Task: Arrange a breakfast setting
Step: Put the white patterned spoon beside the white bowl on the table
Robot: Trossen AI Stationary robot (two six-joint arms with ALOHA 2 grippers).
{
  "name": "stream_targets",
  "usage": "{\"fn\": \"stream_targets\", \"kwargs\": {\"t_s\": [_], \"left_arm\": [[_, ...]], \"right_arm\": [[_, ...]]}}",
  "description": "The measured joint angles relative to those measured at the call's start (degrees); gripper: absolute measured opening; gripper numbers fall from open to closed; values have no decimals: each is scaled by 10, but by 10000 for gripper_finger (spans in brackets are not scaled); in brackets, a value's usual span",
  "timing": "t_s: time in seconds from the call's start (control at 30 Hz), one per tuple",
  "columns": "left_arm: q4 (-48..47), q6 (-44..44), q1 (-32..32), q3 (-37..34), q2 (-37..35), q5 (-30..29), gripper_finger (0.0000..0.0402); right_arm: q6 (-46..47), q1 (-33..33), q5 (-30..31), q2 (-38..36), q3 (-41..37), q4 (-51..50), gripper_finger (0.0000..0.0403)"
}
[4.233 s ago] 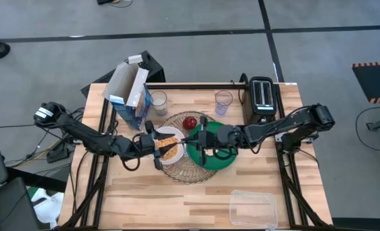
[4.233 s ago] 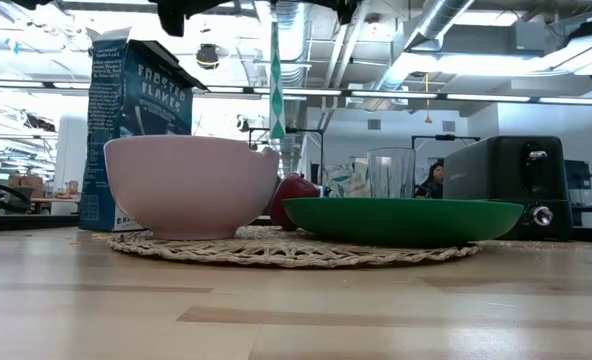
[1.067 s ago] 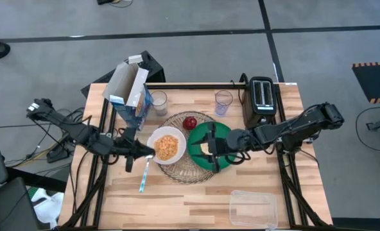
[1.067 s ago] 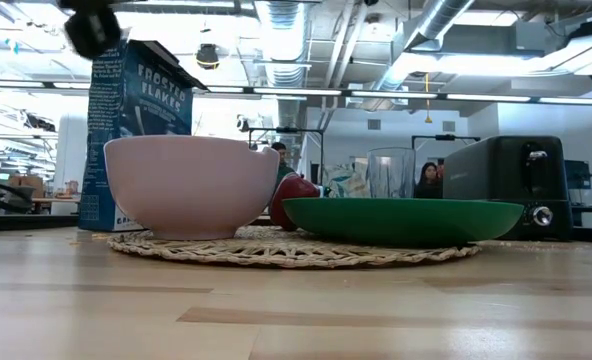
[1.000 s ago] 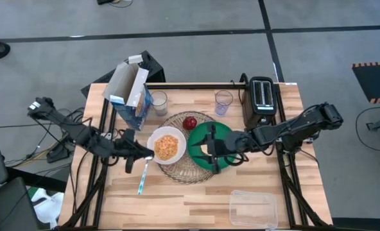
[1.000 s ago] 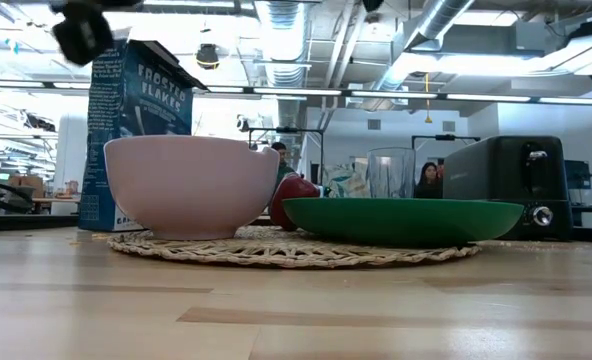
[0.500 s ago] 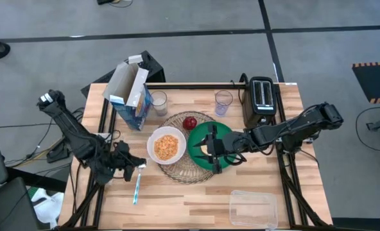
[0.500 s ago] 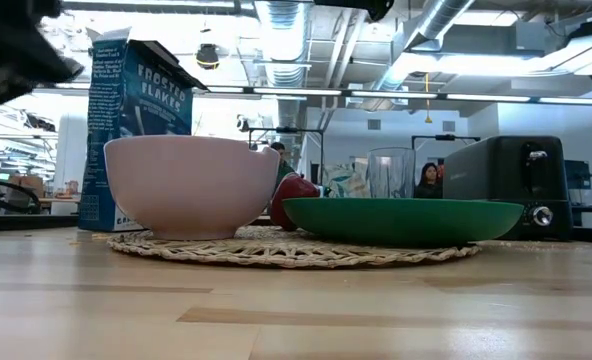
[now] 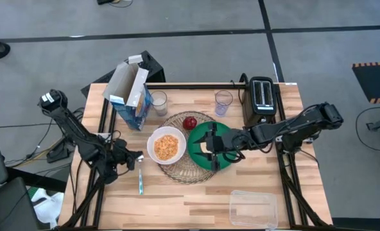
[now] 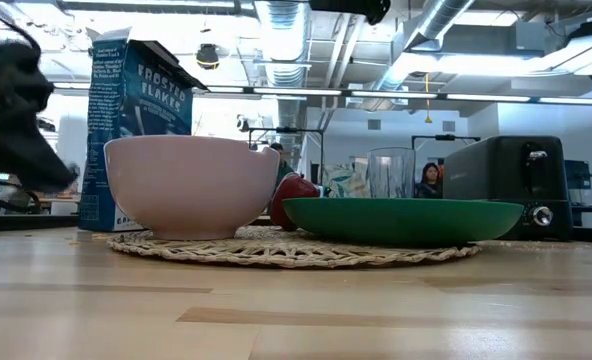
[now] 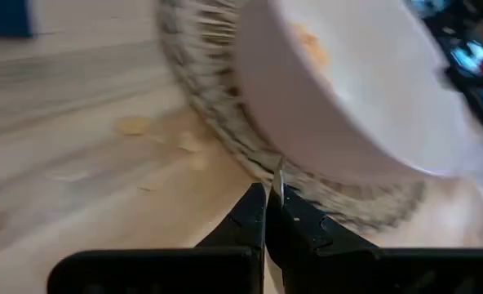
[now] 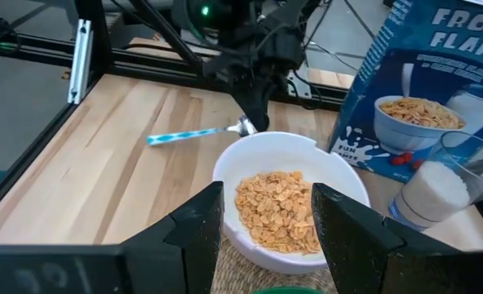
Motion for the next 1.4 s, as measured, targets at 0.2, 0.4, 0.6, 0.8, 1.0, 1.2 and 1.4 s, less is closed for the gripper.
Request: {"fn": "stream_targets", "kwargs": {"t_s": [0.2,0.4,0.6,0.8,1.0,1.2,1.4], "left_arm": [[6,-6,38,-33,-1,6,0],[10,37,90,-49,-1,23,0],[47,156,163,-58,-1,63,0],[70,272,230,-58,-1,76,0],[113,379,276,-59,0,93,0],[129,411,302,-59,0,76,0],[139,361,323,-75,0,66,0]], "right_arm": [[-1,-8,0,0,0,5,214],[-2,-11,0,0,0,5,214],[-2,-11,0,0,0,6,214],[-6,-11,0,6,0,11,214],[-6,-13,0,27,2,21,214],[-2,-18,0,38,2,19,214],[2,-18,0,38,0,14,214]]}}
